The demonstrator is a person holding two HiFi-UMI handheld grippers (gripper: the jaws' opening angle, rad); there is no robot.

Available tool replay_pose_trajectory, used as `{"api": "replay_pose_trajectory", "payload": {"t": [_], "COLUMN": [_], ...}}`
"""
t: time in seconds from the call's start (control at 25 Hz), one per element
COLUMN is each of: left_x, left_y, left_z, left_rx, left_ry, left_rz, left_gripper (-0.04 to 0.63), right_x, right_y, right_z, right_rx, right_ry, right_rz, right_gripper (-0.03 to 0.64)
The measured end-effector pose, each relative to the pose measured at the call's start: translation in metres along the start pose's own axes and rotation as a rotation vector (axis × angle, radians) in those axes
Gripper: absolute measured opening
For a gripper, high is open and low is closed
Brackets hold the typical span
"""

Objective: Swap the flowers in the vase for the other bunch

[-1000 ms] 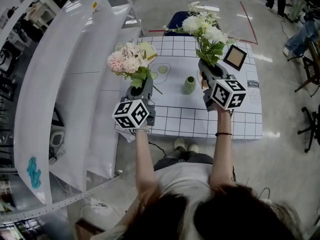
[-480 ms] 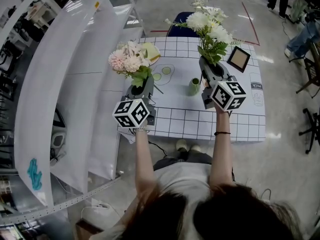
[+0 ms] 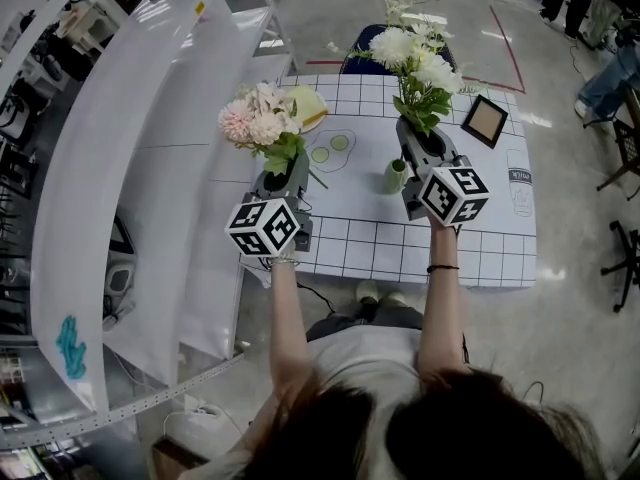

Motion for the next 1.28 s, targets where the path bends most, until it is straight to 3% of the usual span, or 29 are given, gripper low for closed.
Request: {"api": "replay_pose_trajectory", "payload": {"t": [1.28], "left_x": [-0.007], "left_y": [-0.016], "left_z": [-0.003], "left_rx": [-0.015], "left_ry": [-0.024], "left_rz": [0.053], "left_gripper": [0.076], "right_x": [0.011], "right_y": [-0.053], "right_z": [0.000], "right_rx": [0.013], "right_ry": [0.003], "right_rz": [0.061], "right_gripper": [0.057]}}
Point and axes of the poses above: the fingertips, and each gripper's own axes: x backward along the fingers, z to its left, y out of its top, the point moved 2 cm from there along x, backward along the fingers, and after that the axes turned 8 degrees about x, right-handed, at the moved point
